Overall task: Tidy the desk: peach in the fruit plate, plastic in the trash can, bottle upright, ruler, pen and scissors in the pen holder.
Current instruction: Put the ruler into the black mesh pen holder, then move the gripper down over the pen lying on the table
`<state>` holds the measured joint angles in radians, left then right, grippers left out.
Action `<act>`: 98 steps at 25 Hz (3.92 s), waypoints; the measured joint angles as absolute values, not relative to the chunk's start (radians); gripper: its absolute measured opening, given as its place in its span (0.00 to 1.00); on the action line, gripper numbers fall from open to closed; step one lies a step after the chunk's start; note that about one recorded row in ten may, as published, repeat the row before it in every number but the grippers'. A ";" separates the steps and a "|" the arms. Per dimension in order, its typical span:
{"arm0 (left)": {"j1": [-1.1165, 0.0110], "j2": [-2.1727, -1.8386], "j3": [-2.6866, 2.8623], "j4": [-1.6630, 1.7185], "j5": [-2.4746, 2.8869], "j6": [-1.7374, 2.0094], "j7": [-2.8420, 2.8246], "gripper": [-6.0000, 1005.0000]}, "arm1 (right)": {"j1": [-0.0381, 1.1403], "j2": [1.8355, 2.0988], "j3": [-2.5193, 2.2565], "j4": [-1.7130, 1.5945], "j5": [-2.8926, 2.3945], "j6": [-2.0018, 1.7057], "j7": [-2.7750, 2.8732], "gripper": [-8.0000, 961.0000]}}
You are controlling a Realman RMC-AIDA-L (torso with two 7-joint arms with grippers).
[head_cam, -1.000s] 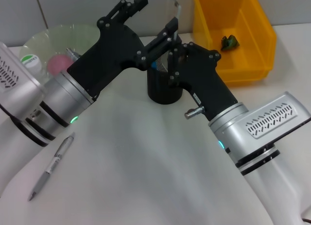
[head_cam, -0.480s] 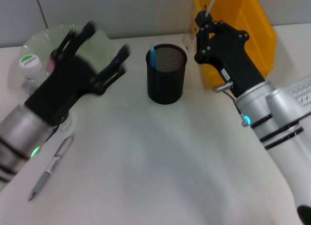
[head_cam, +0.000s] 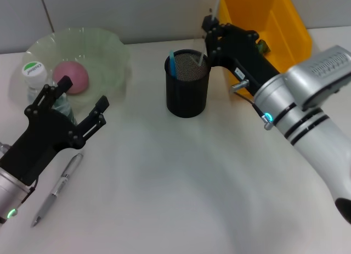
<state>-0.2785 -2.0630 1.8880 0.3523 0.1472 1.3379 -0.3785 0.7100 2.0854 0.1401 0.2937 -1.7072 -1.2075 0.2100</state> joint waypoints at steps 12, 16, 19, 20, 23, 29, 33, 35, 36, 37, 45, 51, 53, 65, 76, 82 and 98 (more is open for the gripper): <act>-0.272 -2.063 1.887 0.339 0.147 1.349 -0.382 0.84 | 0.758 2.087 0.142 0.260 -1.765 -1.096 0.258 0.10; -0.261 -2.061 1.883 0.338 0.147 1.353 -0.382 0.84 | 0.759 2.088 0.136 0.261 -1.765 -1.101 0.257 0.11; -0.255 -2.055 1.889 0.338 0.157 1.354 -0.379 0.84 | 0.755 2.088 0.138 0.260 -1.765 -1.111 0.257 0.14; -0.255 -2.055 1.889 0.338 0.157 1.354 -0.379 0.84 | 0.755 2.088 0.138 0.260 -1.765 -1.111 0.257 0.17; -0.249 -2.041 1.884 0.338 0.195 1.354 -0.390 0.84 | 0.732 2.087 0.136 0.260 -1.765 -1.178 0.257 0.27; -0.209 -2.010 1.887 0.382 0.218 1.357 -0.440 0.84 | 0.618 2.083 0.135 0.234 -1.846 -1.431 0.256 0.68; -0.209 -2.010 1.887 0.382 0.218 1.357 -0.440 0.84 | 0.540 2.082 0.135 0.212 -1.884 -1.528 0.255 0.73; -0.173 -1.986 1.879 0.448 0.256 1.335 -0.503 0.84 | 0.523 2.082 0.134 0.206 -1.889 -1.542 0.255 0.73; -0.140 -1.971 1.878 0.514 0.282 1.293 -0.537 0.84 | 0.489 2.082 0.133 0.185 -1.911 -1.568 0.255 0.73; -0.140 -1.971 1.878 0.514 0.282 1.293 -0.537 0.84 | 0.489 2.082 0.133 0.185 -1.911 -1.568 0.255 0.73; 0.092 -1.945 1.875 1.081 0.602 0.792 -0.761 0.84 | 0.422 2.080 0.121 0.157 -1.934 -1.584 0.264 0.73; 0.170 -1.939 1.872 1.348 1.046 0.598 -1.185 0.83 | 0.395 2.080 0.118 0.145 -1.937 -1.580 0.266 0.73; 0.174 -1.942 1.863 1.414 1.256 0.587 -1.395 0.83 | 0.388 2.079 0.118 0.138 -1.937 -1.581 0.268 0.72; 0.130 -2.065 1.690 1.624 2.190 0.825 -2.246 0.83 | 0.366 2.078 0.118 0.076 -2.036 -1.602 0.314 0.72; 0.020 -2.067 1.692 1.615 2.353 0.921 -2.437 0.83 | 0.351 2.079 0.118 0.038 -2.060 -1.603 0.359 0.71; -0.081 -2.067 1.687 1.554 2.445 0.954 -2.537 0.83 | 0.347 2.080 0.118 0.038 -2.060 -1.597 0.360 0.71; -0.218 -2.068 1.653 1.514 2.616 1.128 -2.668 0.83 | 0.347 2.080 0.118 0.040 -2.063 -1.581 0.371 0.70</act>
